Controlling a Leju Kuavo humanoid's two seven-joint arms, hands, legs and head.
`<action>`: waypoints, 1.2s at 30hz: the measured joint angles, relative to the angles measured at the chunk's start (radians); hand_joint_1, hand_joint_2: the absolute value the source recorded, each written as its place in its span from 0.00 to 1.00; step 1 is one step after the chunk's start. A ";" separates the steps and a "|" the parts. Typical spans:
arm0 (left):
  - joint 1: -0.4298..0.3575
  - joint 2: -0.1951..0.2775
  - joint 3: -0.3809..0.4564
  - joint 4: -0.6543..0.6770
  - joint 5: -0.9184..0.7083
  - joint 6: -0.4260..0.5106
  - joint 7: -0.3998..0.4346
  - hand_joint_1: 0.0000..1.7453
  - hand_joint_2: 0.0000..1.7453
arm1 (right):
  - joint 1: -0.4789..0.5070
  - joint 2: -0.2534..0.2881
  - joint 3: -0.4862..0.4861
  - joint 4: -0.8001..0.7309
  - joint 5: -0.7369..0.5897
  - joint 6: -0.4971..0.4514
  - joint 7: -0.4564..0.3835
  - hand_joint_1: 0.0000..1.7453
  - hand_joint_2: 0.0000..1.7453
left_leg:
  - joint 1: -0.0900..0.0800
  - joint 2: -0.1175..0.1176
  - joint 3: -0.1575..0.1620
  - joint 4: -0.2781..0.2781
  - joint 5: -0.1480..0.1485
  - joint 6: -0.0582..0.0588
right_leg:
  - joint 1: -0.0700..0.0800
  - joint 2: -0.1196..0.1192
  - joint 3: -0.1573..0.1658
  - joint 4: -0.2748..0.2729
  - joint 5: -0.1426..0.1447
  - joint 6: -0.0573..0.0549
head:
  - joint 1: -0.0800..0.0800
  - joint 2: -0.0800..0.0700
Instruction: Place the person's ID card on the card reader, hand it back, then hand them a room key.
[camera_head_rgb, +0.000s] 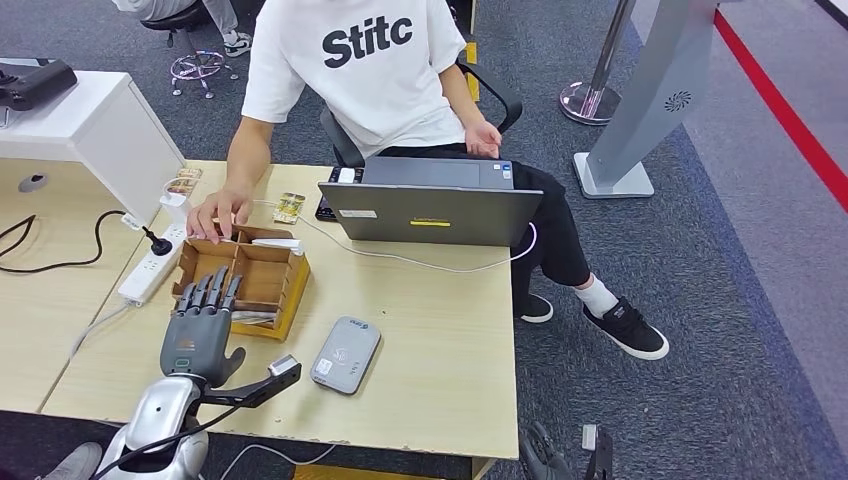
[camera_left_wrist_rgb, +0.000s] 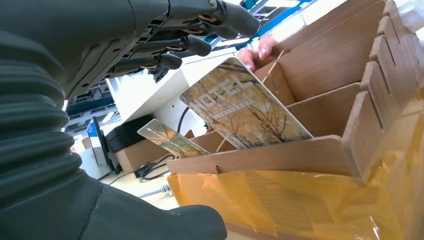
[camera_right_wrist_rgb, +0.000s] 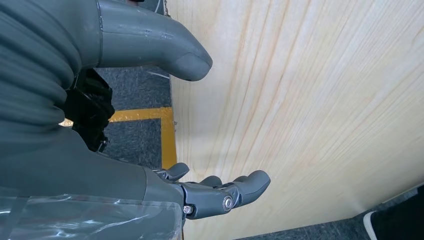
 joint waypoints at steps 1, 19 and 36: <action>0.000 0.000 -0.001 0.001 0.000 0.000 -0.002 0.00 1.00 | 0.000 0.000 0.000 0.000 0.000 0.000 0.000 0.00 1.00 | 0.000 0.000 0.000 0.000 0.000 0.000 | 0.000 0.000 0.000 0.000 0.000 0.000 | 0.000 0.000; 0.001 0.000 -0.027 0.017 0.003 0.045 -0.085 1.00 1.00 | 0.000 0.000 0.003 0.000 -0.003 0.005 0.002 0.00 1.00 | 0.000 0.000 0.000 0.000 0.000 0.000 | 0.000 0.000 0.000 0.000 0.000 0.000 | 0.000 0.000; 0.010 -0.036 0.015 -0.075 0.004 0.144 -0.109 1.00 1.00 | 0.002 0.003 0.004 0.000 -0.018 0.004 -0.007 0.00 1.00 | 0.000 -0.001 -0.001 0.000 0.000 0.000 | 0.000 0.000 0.000 0.000 0.000 0.000 | 0.000 0.000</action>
